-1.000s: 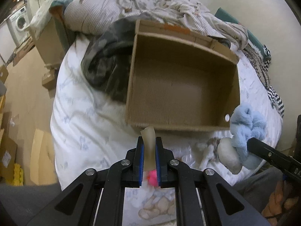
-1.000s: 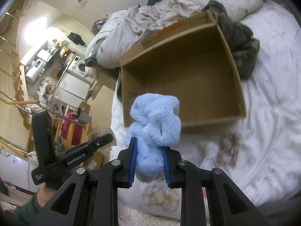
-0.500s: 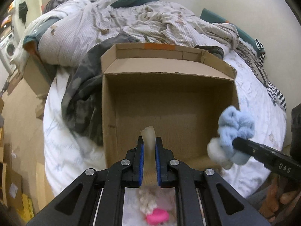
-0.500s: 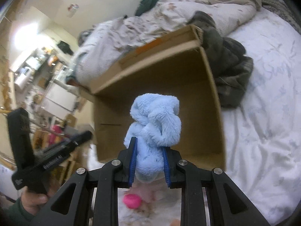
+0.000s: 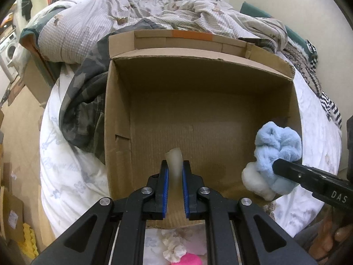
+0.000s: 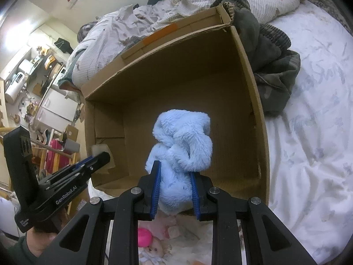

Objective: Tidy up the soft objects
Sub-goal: 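Carry the blue scrunchie into the cardboard box with the right gripper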

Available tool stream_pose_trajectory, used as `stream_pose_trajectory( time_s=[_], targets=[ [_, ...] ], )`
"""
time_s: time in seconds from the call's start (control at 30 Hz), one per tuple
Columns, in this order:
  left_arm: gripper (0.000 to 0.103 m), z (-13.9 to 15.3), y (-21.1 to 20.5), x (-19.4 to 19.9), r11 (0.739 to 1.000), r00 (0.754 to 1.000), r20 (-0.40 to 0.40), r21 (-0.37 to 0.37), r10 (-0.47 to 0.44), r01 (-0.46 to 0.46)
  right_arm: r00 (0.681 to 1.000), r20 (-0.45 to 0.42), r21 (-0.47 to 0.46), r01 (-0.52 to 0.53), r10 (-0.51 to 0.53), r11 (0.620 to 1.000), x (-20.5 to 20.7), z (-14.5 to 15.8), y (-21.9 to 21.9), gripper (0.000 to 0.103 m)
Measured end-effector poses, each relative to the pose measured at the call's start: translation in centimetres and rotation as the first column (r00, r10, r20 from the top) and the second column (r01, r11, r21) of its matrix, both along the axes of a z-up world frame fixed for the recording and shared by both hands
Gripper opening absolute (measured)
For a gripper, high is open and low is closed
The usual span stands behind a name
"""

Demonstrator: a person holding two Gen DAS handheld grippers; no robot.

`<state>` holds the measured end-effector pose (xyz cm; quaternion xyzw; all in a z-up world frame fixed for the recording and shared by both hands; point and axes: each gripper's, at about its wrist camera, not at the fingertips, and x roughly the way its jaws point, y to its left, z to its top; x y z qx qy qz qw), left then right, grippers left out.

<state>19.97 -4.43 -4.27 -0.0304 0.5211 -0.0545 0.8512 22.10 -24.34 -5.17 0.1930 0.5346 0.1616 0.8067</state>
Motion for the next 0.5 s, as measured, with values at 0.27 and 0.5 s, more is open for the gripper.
stream_pose_trajectory(
  time_s=[0.27, 0.5],
  targets=[
    [0.012, -0.28, -0.71, 0.06, 1.0, 1.0, 0.0, 0.002, -0.013, 0.013, 1.0, -0.01, -0.01, -0.006, 0.006, 1.0, 0.11, -0.45, 0.03, 0.026],
    [0.015, -0.53, -0.49, -0.1, 1.0, 1.0, -0.005, -0.003, 0.003, -0.003, 1.0, -0.013, -0.038, -0.019, 0.018, 0.999, 0.15, -0.56, 0.57, 0.027]
  ],
)
